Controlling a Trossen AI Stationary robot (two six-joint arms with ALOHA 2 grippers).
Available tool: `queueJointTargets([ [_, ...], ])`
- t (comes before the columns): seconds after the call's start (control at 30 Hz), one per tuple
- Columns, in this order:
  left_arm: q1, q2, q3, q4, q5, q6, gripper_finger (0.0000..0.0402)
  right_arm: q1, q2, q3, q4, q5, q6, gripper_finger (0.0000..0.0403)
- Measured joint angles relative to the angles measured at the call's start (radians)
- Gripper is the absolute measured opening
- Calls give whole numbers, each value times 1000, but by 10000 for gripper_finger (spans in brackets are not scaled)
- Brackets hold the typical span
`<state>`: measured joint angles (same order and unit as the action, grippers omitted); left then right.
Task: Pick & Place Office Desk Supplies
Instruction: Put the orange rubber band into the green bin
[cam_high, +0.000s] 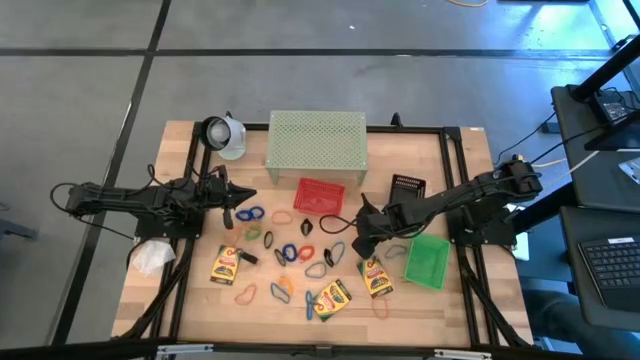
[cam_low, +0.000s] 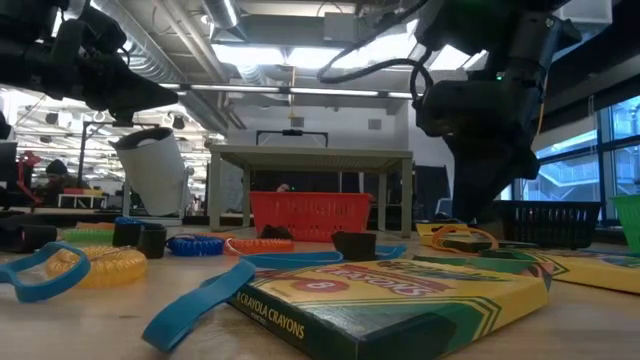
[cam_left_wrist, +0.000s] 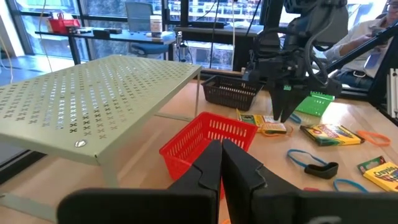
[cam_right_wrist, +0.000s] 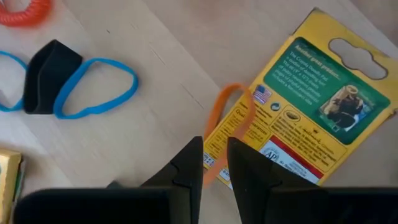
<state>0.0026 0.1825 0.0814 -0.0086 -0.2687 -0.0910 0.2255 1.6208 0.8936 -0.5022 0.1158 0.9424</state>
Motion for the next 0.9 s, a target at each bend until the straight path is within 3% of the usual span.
queueJointTargets([
  [0.57,0,0,0,-3,1,0,4,-21,1,-1,-22,0,-114,78],
  [0.9,0,0,0,-3,1,0,4,-21,1,-1,-1,-2,-93,133],
])
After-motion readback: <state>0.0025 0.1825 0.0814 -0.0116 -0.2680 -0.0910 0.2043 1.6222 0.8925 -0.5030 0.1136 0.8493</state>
